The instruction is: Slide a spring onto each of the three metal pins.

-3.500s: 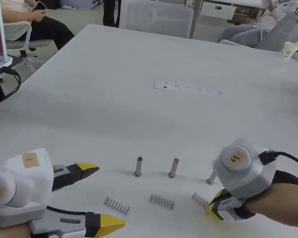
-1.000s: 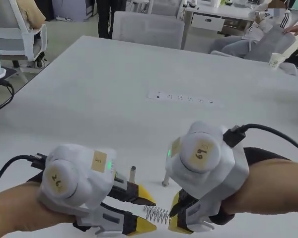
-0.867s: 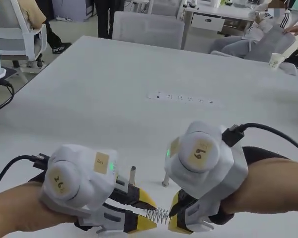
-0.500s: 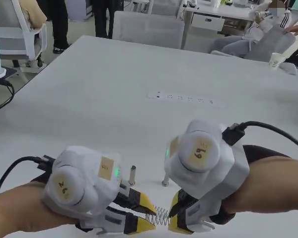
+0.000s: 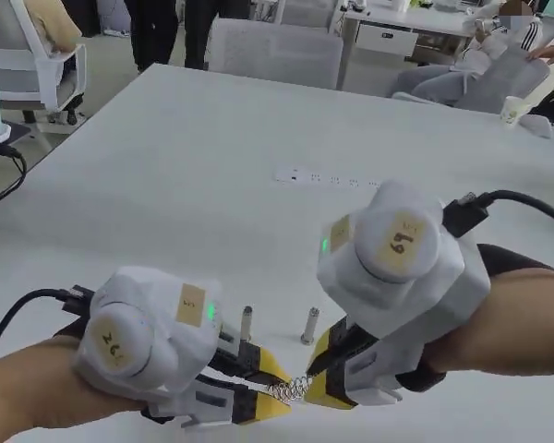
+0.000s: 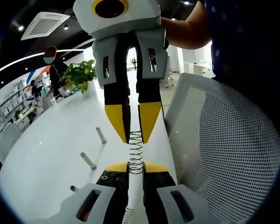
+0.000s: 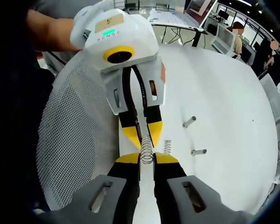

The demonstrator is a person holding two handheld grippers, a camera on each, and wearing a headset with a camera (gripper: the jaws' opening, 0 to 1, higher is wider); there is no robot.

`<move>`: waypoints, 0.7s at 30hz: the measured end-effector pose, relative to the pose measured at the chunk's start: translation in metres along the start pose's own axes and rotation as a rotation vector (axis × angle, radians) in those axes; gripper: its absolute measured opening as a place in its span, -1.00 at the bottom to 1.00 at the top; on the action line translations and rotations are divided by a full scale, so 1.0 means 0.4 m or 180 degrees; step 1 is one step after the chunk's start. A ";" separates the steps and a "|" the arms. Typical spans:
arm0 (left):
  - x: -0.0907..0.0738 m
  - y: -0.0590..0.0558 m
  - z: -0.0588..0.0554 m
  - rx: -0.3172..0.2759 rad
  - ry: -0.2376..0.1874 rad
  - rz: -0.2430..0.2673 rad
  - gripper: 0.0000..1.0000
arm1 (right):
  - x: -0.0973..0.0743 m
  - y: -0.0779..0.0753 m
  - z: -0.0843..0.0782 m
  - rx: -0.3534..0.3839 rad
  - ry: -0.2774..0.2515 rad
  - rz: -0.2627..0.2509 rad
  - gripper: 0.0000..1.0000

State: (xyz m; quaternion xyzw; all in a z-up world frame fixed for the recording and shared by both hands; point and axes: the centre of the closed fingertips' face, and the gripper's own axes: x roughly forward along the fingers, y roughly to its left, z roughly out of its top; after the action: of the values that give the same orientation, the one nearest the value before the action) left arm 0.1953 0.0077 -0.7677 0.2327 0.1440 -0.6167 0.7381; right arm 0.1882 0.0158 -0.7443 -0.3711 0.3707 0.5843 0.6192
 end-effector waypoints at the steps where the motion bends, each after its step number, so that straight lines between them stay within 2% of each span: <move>1: -0.001 0.002 0.002 -0.0007 -0.0014 0.0009 -0.94 | -0.002 -0.001 0.003 -0.0003 -0.0019 -0.0010 -0.85; 10: -0.008 0.016 0.023 -0.0051 -0.0134 0.0095 -0.94 | -0.024 -0.012 0.038 -0.0013 -0.0169 -0.0088 -0.85; 21: 0.000 0.024 0.032 -0.0102 -0.0172 0.0110 -0.95 | -0.023 -0.017 0.057 -0.0046 -0.0182 -0.0097 -0.85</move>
State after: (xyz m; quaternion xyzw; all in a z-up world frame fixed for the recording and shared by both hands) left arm 0.2038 0.0023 -0.7554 0.2066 0.1299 -0.6075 0.7559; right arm 0.1952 0.0319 -0.7257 -0.3643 0.3430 0.5878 0.6356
